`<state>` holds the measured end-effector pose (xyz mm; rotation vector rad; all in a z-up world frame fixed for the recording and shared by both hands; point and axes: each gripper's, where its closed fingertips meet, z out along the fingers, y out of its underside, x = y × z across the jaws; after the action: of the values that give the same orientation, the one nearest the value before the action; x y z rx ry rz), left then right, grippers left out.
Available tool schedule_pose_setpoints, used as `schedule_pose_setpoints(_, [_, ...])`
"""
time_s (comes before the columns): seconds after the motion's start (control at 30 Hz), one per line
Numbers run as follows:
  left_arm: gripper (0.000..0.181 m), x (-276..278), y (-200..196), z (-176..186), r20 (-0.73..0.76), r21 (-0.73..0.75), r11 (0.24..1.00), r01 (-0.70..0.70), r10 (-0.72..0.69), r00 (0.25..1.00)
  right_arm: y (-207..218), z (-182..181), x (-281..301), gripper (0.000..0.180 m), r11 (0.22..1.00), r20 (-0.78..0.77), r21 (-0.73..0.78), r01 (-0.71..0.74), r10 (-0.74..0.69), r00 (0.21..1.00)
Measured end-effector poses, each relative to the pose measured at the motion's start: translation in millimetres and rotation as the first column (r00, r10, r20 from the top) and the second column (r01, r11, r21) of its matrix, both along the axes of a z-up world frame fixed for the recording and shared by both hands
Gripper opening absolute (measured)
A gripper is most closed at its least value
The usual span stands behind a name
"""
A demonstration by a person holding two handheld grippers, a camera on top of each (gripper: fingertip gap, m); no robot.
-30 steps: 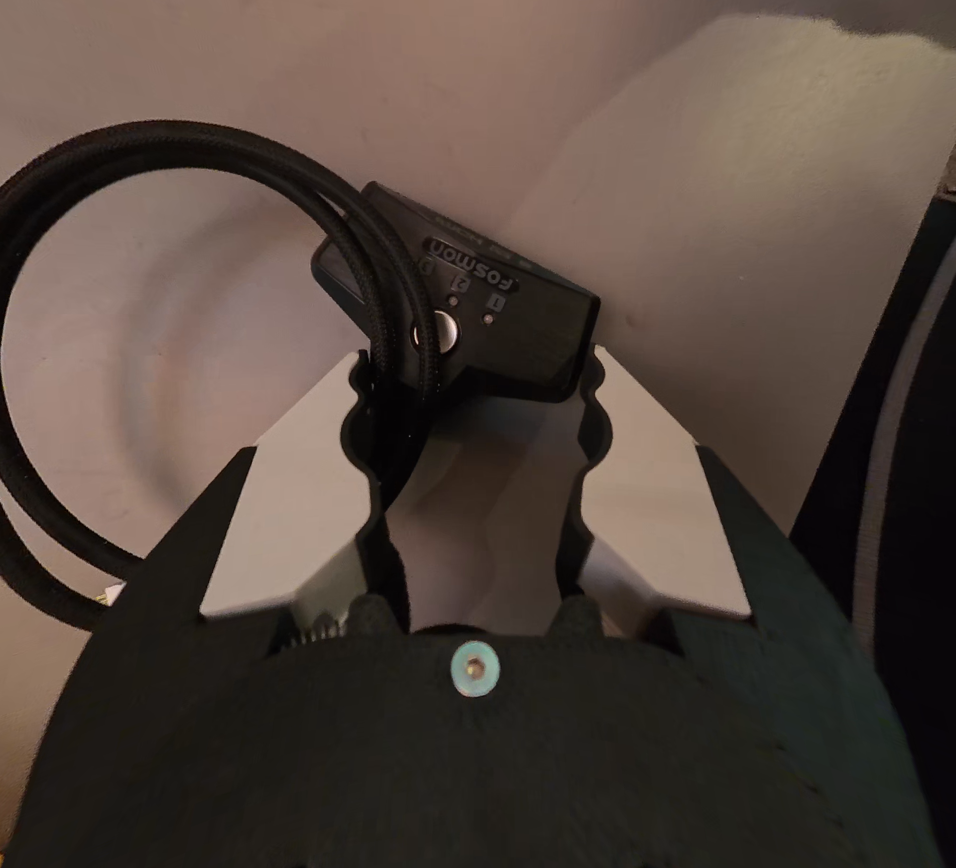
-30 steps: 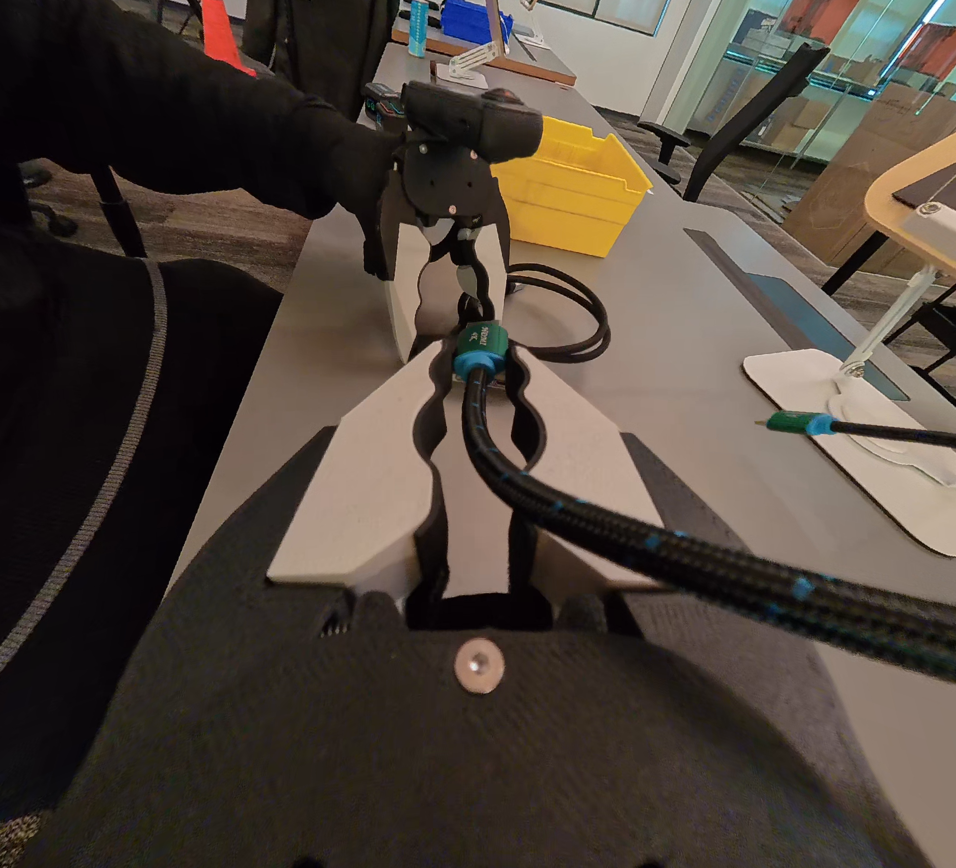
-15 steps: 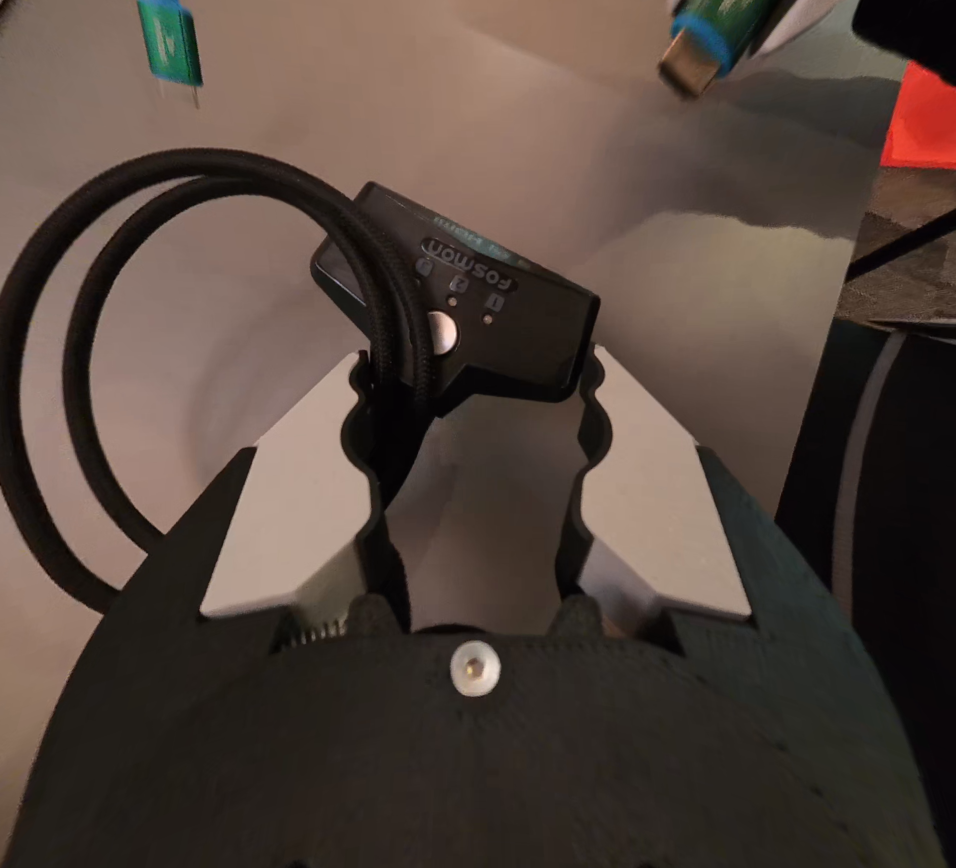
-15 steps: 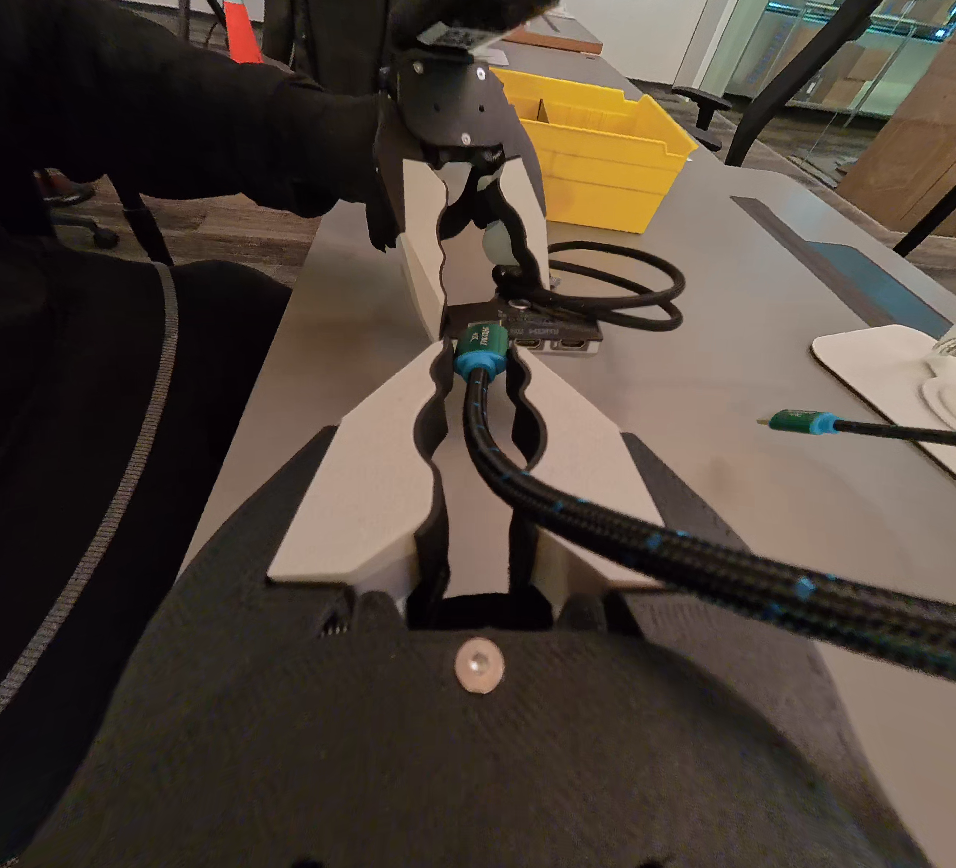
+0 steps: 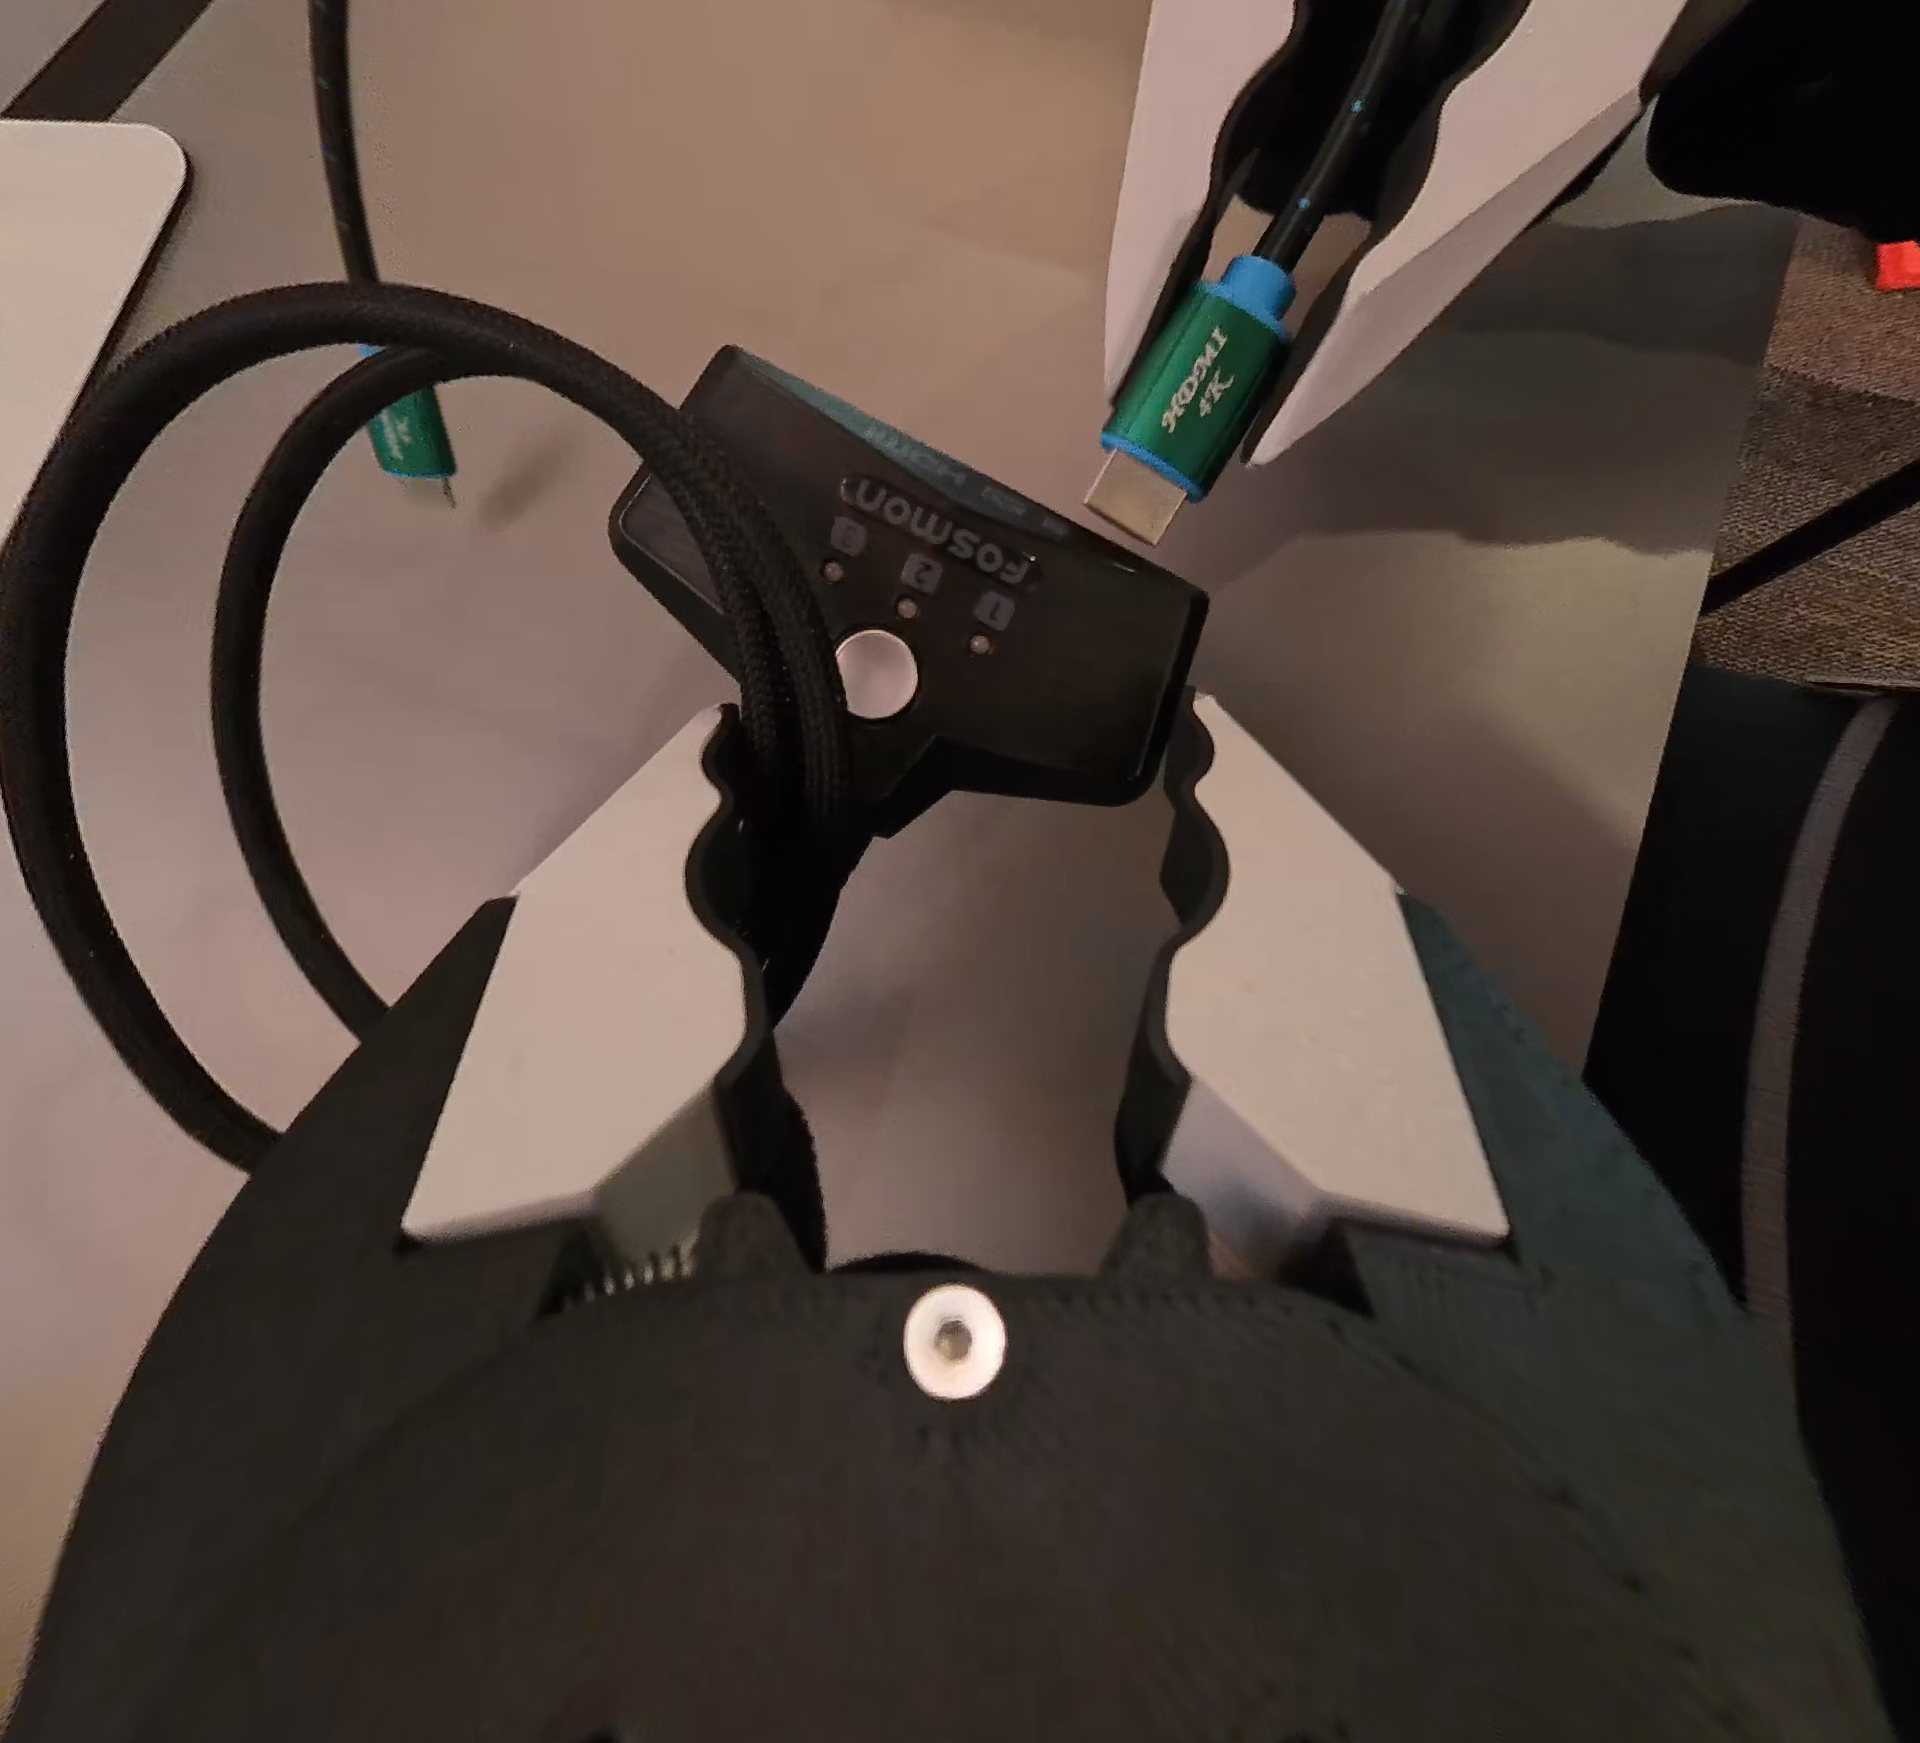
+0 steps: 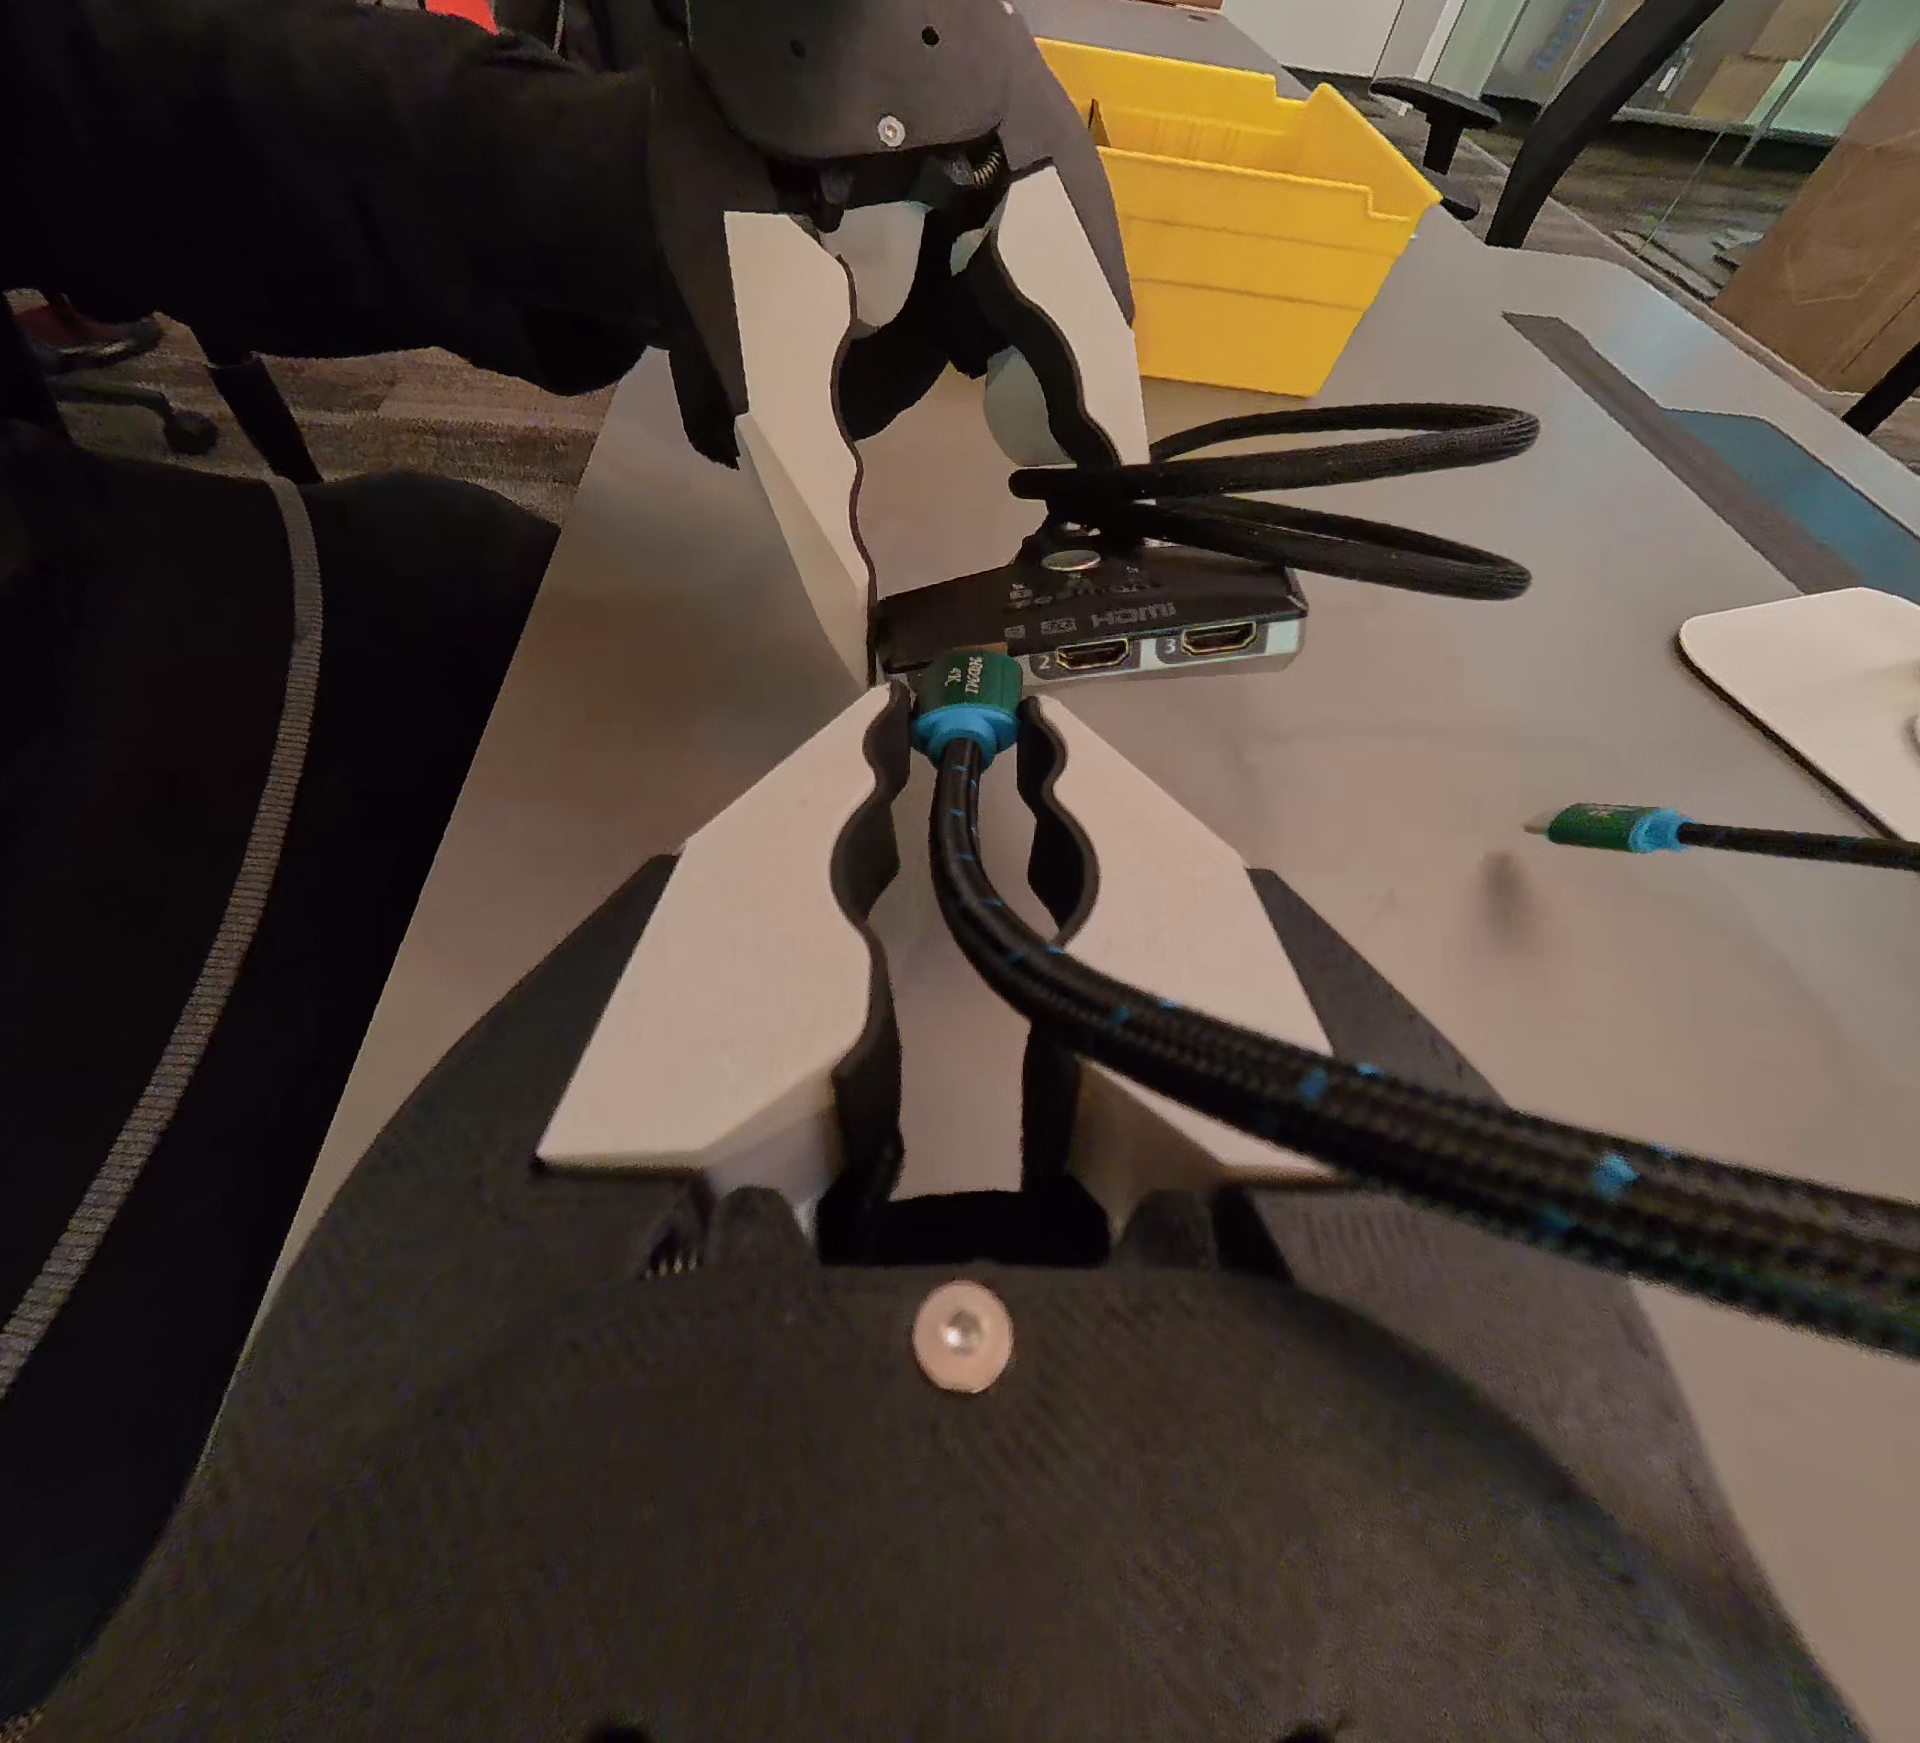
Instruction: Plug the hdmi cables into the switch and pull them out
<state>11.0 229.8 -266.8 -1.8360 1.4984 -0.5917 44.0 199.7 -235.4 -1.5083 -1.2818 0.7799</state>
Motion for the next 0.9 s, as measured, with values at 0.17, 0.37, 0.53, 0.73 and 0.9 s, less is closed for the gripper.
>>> schedule_pose_setpoints(0.17, [0.079,1.1,-0.1,1.4,0.004,-0.002,1.0,0.002,-0.002,1.0,-1.0,-1.5,-0.1,0.018,1.0,0.023,0.014,-0.003,0.003,1.0])
schedule_pose_setpoints(0.37, [0.079,0.5,-1.8,2.9,0.0,0.0,1.0,0.015,-0.015,1.0,-1.9,-2.7,0.2,0.018,1.0,0.034,0.018,-0.008,0.008,0.999])
schedule_pose_setpoints(0.53, [0.079,0.4,-3.5,3.2,-0.019,0.01,1.0,0.025,-0.025,1.0,-2.3,-1.8,-0.2,0.018,1.0,0.038,0.024,-0.011,0.01,0.999])
schedule_pose_setpoints(0.73, [0.079,1.5,-4.1,4.6,-0.021,0.018,1.0,0.023,-0.022,1.0,-3.0,-0.2,0.5,0.018,1.0,0.034,0.026,-0.014,0.013,0.999])
schedule_pose_setpoints(0.9, [0.079,3.6,-4.3,6.4,-0.013,0.004,1.0,0.014,-0.014,1.0,-3.5,1.3,-0.7,0.018,0.999,0.041,0.039,-0.014,0.012,0.999])
